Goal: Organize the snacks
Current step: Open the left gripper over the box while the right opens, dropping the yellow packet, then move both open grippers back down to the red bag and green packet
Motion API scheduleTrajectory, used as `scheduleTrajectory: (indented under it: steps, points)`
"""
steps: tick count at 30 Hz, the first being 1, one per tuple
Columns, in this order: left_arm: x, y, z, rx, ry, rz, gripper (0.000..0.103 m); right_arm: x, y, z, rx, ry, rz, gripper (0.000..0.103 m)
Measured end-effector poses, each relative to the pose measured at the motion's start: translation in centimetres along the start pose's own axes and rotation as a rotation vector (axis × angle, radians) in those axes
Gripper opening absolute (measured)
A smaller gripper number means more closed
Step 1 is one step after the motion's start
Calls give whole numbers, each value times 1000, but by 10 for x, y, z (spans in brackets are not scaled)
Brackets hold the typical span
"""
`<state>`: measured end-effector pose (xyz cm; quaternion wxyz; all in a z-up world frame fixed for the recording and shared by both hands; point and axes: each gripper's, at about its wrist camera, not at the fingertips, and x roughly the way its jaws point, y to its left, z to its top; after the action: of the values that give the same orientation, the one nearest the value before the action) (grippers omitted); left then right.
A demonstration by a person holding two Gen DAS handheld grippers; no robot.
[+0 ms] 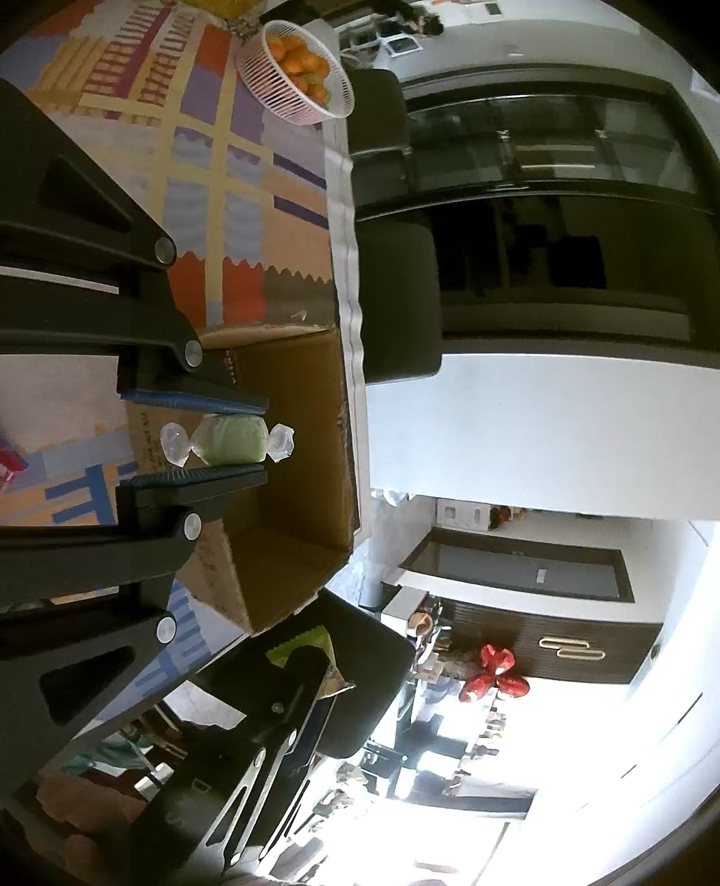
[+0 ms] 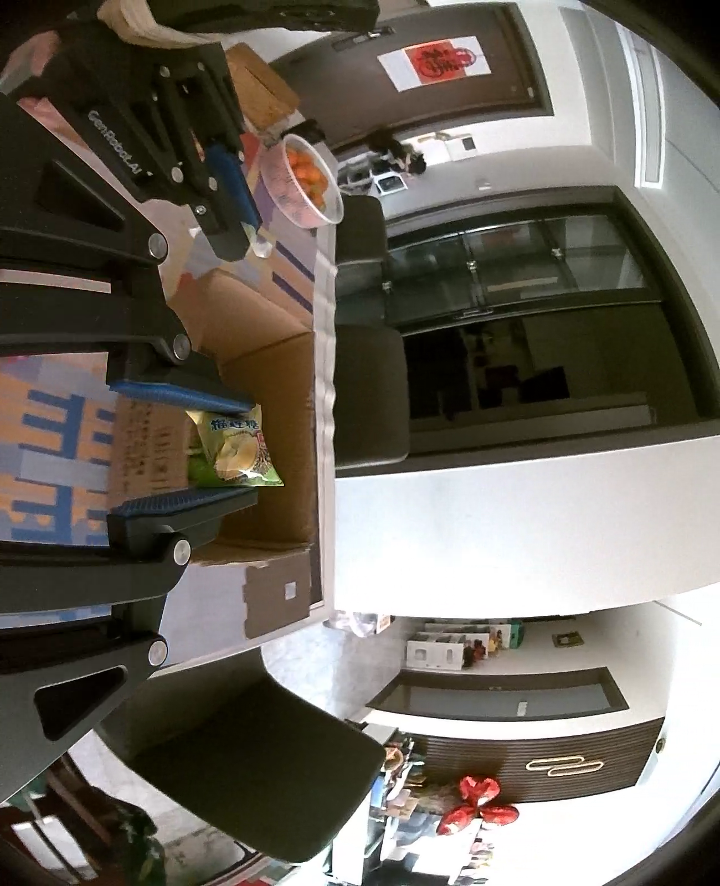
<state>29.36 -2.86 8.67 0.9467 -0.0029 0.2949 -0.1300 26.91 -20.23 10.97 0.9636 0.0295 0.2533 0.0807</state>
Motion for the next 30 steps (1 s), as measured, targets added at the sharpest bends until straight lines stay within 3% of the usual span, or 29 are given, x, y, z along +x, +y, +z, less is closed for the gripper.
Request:
scheduleTrajectory:
  steps: [5, 21, 23, 24, 25, 28, 30]
  points:
    - [23, 10, 10, -40, 46, -23, 19, 23, -1, 13, 9, 16, 14, 28]
    - [94, 18, 27, -52, 168, 2, 19, 95, -12, 21, -12, 140, 4, 28]
    - [97, 18, 27, -52, 183, 11, 30, 99, -13, 22, -12, 144, -1, 28]
    - [96, 19, 27, -54, 186, 18, 42, 99, -13, 23, -11, 142, -1, 29]
    - [94, 20, 27, -56, 181, 26, 47, 100, -13, 23, -6, 143, -3, 35]
    - [85, 19, 25, -43, 163, 43, 50, 97, -14, 23, 9, 154, 2, 52]
    - [76, 19, 23, -37, 153, 52, 53, 92, -13, 21, 2, 146, -14, 52]
